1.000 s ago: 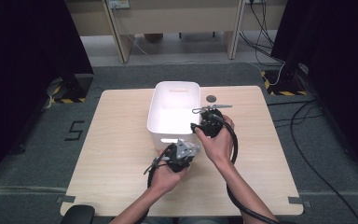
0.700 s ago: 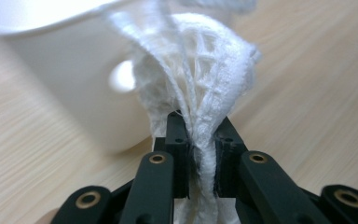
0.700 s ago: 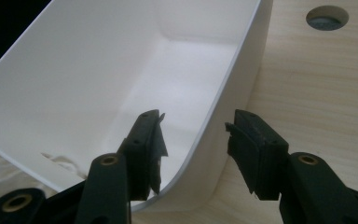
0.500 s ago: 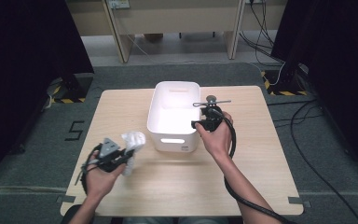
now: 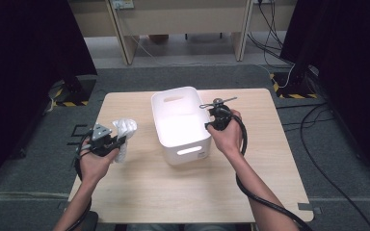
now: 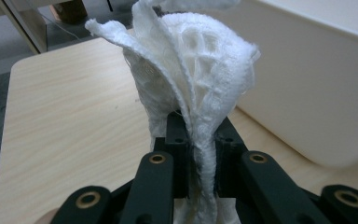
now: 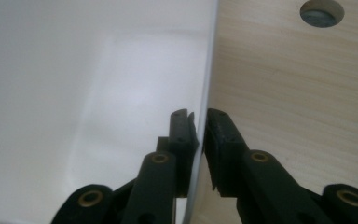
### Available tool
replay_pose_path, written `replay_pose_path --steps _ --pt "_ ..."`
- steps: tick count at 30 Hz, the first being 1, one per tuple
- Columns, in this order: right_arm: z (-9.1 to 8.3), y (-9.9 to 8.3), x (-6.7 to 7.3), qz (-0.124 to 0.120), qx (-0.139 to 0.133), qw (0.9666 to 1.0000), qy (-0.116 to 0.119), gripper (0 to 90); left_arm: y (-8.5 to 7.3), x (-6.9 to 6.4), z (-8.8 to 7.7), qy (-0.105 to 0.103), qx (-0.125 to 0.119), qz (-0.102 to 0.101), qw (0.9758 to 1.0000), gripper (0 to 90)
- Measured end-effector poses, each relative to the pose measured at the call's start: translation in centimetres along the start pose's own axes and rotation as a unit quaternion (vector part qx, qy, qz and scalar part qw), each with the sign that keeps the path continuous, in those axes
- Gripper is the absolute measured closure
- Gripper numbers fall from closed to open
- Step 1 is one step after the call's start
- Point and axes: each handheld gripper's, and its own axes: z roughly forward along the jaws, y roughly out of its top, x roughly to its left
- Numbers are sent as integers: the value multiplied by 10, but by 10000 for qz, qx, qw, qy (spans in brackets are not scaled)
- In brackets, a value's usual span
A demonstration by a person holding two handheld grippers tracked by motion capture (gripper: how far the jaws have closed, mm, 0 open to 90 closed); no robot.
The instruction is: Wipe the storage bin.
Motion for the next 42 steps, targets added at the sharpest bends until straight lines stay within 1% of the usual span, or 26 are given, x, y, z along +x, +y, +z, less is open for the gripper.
replay_pose_path --steps 1,2,3,6,9,11,13,14,16,18,19,20,21,23,24,26,27,29,31,32,33,35,38,39,41,42 --pt "-3 0 -3 -49 23 10000 -5 837 4 0 4 -10 3 20 10000 792" --pt "-7 0 -5 -61 -45 10000 14 834 8 1 8 1 -1 31 10000 792" --pt "-13 0 -7 -63 -149 9998 76 818 12 3 13 31 16 50 10000 792" --pt "-32 -1 -10 -38 -377 9993 69 761 26 10 31 154 107 86 9998 792" --pt "-41 -5 -9 -42 -385 9992 112 710 39 16 48 223 180 105 9995 791" --pt "-36 -9 -6 -78 -264 9996 116 660 45 19 56 271 218 91 9994 791" --pt "-27 -10 -4 -142 -137 9997 133 650 46 18 58 262 215 22 9994 790" --pt "-23 -10 -3 -154 -102 9998 109 667 45 16 57 244 212 29 9995 790" --pt "-19 -11 -4 -90 -93 9998 149 723 42 14 55 211 192 23 9996 790" --pt "-18 -12 -6 -12 -102 9999 110 790 41 14 54 186 195 53 9996 790" --pt "-18 -12 -7 15 -99 9999 133 824 41 14 53 178 207 40 9996 789" --pt "-18 -13 -10 28 -67 9998 198 836 40 14 53 159 210 35 9996 789" --pt "-19 -14 -11 62 -62 9995 289 838 41 13 53 133 194 34 9997 787" --pt "-20 -16 -14 23 -70 9991 415 838 42 11 53 112 177 94 9997 786" --pt "-21 -17 -15 -21 -74 9991 417 838 43 10 53 107 150 105 9998 787" --pt "-22 -17 -15 -119 -11 9990 434 832 46 9 55 103 171 116 9997 787" --pt "-25 -17 -15 -124 29 9989 441 823 47 9 58 99 196 135 9997 787" --pt "-37 -18 -13 73 -217 9987 463 755 52 10 65 121 263 182 9994 787" --pt "-55 -19 -9 -35 -408 9988 271 753 58 12 72 140 301 215 9992 788" --pt "-65 -21 -7 -24 -485 9986 196 763 59 13 73 136 315 218 9992 788" --pt "-70 -23 -7 -38 -490 9987 149 768 60 14 75 104 345 209 9991 788" --pt "-77 -29 -8 -15 -388 9992 91 782 62 15 79 -12 357 230 9991 787" --pt "-81 -41 -10 -68 -282 9995 87 812 61 17 82 -78 382 279 9988 787" --pt "-81 -45 -10 -71 -223 9997 98 820 60 17 83 -106 388 275 9988 787" --pt "-75 -54 -10 -88 -20 9999 132 833 60 16 83 -168 400 322 9985 788" --pt "-72 -58 -9 -88 86 9997 197 834 59 15 83 -212 398 337 9984 787"
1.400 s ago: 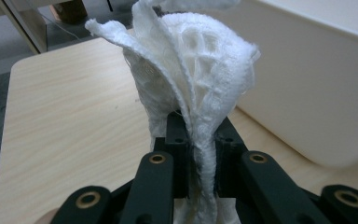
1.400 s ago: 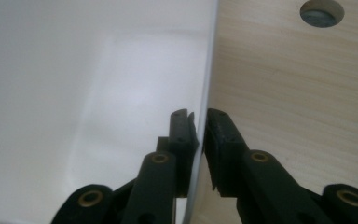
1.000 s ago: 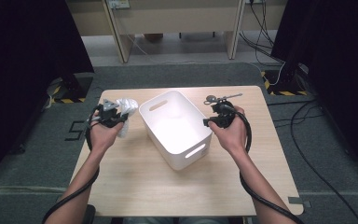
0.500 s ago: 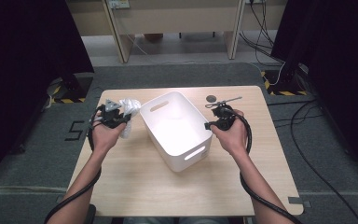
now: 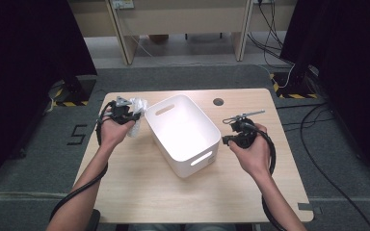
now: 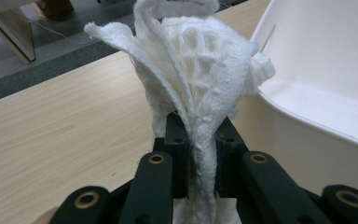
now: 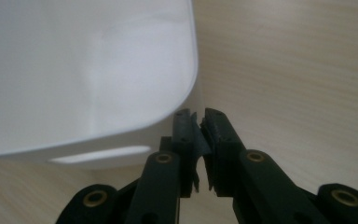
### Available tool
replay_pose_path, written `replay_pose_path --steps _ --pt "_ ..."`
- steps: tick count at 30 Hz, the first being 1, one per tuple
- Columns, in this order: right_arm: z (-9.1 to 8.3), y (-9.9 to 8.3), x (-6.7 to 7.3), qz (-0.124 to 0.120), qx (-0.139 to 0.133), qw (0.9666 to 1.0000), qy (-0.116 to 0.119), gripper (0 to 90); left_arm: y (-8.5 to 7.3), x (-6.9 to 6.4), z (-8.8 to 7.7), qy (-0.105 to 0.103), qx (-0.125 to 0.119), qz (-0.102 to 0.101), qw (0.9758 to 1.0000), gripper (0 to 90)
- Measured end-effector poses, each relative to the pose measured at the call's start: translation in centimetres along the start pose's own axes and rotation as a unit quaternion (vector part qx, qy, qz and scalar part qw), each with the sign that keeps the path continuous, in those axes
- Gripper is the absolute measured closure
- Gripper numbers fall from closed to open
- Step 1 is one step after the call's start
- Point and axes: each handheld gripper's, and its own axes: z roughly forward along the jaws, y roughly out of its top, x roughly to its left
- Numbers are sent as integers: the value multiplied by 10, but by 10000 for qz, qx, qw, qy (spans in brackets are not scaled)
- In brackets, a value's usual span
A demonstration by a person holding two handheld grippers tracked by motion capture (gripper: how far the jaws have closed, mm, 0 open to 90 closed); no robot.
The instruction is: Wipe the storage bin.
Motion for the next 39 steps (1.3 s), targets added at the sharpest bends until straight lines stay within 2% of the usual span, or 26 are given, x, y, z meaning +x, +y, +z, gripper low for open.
replay_pose_path --steps 5,9,12,16,18,20,23,25,28,32,33,36,39 --pt "11 -6 7 -33 144 9999 78 834 -1 -6 -2 -213 -42 143 9997 789" --pt "14 -1 7 -81 138 9998 -115 834 -1 -11 -5 -321 -50 338 9989 789" --pt "21 8 -1 -93 100 9992 -368 835 0 -18 -6 -373 -45 548 9978 790" --pt "30 24 -19 134 -14 9972 -733 824 1 -29 -9 -482 -42 705 9963 790" --pt "31 31 -28 344 -76 9950 -934 789 0 -35 -10 -562 -66 733 9957 790" --pt "28 34 -35 521 -130 9926 -1092 739 -3 -41 -12 -550 -59 813 9951 789" --pt "19 34 -35 678 -238 9902 -1197 710 -8 -47 -15 -519 -132 836 9951 788" --pt "12 33 -31 797 -367 9899 -1111 698 -11 -51 -17 -508 -202 849 9949 788" --pt "2 32 -24 807 -593 9878 -1193 667 -14 -56 -21 -544 -254 888 9942 787" --pt "-2 33 -15 891 -782 9877 -1020 640 -14 -61 -23 -518 -289 857 9946 786" --pt "-2 33 -13 893 -790 9873 -1045 631 -14 -61 -23 -499 -296 889 9944 786" --pt "6 33 -9 946 -594 9883 -1034 599 -15 -62 -25 -482 -323 892 9943 786" --pt "14 33 -8 1113 -406 9881 -982 577 -16 -62 -28 -464 -337 892 9944 785"
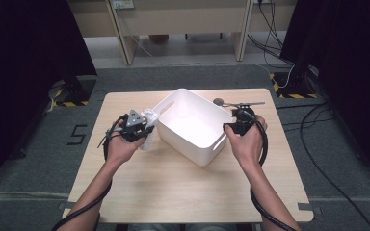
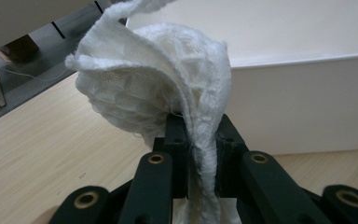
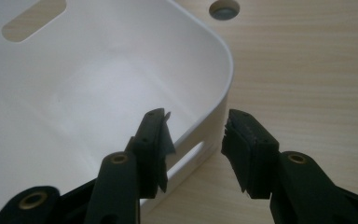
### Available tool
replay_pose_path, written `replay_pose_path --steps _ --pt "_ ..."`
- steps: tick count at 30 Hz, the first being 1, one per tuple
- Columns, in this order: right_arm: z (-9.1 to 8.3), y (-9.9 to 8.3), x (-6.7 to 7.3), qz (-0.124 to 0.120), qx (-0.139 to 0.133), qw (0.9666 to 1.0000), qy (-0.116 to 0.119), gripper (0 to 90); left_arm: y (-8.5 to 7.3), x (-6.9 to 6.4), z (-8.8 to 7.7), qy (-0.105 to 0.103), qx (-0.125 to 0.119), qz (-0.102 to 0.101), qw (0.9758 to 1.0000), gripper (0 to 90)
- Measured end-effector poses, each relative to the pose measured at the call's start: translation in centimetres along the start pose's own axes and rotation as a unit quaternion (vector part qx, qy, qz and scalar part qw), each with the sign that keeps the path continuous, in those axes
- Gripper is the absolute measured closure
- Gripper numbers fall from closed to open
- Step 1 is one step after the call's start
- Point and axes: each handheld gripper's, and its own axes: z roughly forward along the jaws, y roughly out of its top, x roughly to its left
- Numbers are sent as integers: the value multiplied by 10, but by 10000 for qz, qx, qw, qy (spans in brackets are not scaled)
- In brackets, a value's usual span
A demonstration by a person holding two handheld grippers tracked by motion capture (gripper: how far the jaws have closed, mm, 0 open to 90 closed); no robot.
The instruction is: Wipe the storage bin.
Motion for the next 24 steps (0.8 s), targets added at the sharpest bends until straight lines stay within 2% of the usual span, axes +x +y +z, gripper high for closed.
replay_pose_path --steps 2,4,5,6,8,11,12,14,16,19,24 --pt "5 1 3 -69 163 9998 74 593 0 0 -2 73 -4 146 9999 785" --pt "10 2 6 -173 269 9995 15 571 -1 0 -5 107 -48 161 9998 785" --pt "11 4 6 -185 321 9993 -4 573 -2 -2 -7 90 -23 89 9999 785" --pt "12 5 6 -157 345 9993 17 585 -3 -3 -9 122 -28 120 9998 785" --pt "15 10 5 -223 340 9992 57 620 -6 -8 -12 162 -67 170 9997 785" --pt "21 18 6 -528 236 9983 61 677 -13 -15 -17 173 -58 207 9996 784" --pt "24 21 5 -548 180 9983 95 689 -17 -18 -18 171 -57 232 9996 784" --pt "29 26 2 -663 31 9977 105 700 -23 -24 -21 188 -48 331 9993 784" --pt "32 28 3 -810 -8 9967 38 692 -27 -27 -23 185 -92 295 9994 784" --pt "26 27 7 -709 11 9975 12 569 -29 -31 -26 238 -146 236 9993 784" --pt "14 17 18 -522 58 9986 106 544 -32 -37 -27 260 -194 171 9993 784"
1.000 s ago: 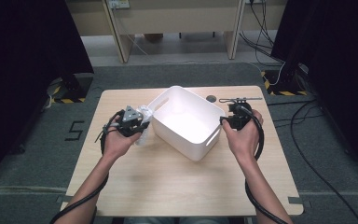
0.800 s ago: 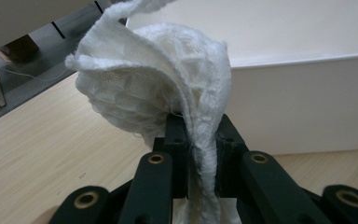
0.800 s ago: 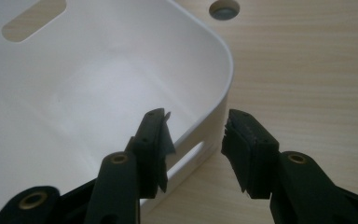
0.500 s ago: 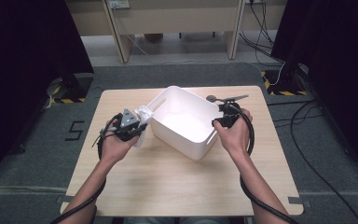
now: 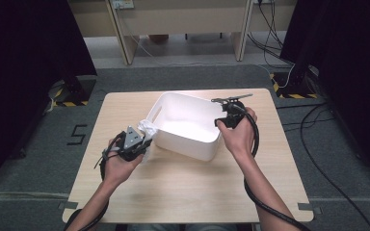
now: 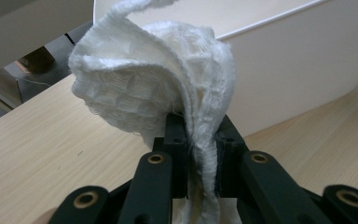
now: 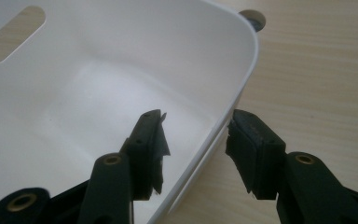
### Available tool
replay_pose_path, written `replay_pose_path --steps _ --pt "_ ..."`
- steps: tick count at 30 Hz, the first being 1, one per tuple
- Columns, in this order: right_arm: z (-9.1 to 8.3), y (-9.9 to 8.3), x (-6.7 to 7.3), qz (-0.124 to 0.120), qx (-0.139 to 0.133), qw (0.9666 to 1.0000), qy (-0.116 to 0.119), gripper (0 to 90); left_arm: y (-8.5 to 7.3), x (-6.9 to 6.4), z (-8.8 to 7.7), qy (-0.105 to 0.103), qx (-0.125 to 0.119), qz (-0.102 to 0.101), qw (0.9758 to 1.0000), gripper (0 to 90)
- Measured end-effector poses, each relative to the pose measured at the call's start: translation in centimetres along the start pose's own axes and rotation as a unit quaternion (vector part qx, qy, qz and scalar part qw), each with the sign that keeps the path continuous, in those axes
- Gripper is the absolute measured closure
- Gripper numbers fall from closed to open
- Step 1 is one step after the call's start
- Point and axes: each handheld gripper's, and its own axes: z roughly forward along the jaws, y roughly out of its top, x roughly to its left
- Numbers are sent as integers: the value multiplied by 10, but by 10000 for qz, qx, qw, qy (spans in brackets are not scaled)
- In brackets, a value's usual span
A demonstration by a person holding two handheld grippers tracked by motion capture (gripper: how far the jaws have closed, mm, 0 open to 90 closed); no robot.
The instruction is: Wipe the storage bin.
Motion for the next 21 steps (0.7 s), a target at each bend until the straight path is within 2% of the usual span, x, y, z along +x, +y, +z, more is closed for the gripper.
replay_pose_path --steps 4,6,9,12,15,17,20,21 --pt "0 -12 9 -33 233 9997 2 600 1 -3 -5 2 -37 -22 10000 784" --pt "1 -17 12 -167 289 9994 -99 641 2 -4 -6 47 -64 -68 9999 784" --pt "2 -21 9 -194 159 9997 -28 644 1 -4 -5 102 -64 -105 9999 783" --pt "3 -23 9 -300 -12 9995 -28 663 1 -1 -3 242 -38 -166 9996 784" --pt "5 -22 9 -459 -60 9989 -35 672 1 -4 0 180 -29 -172 9997 784" --pt "6 -23 8 -489 -140 9987 -79 682 0 -6 1 151 -27 -124 9998 784" --pt "7 -23 10 -517 -163 9985 -115 686 -3 -7 3 126 -51 -166 9998 784" --pt "7 -23 10 -540 -184 9983 -117 687 -4 -6 4 129 -99 -114 9998 784"
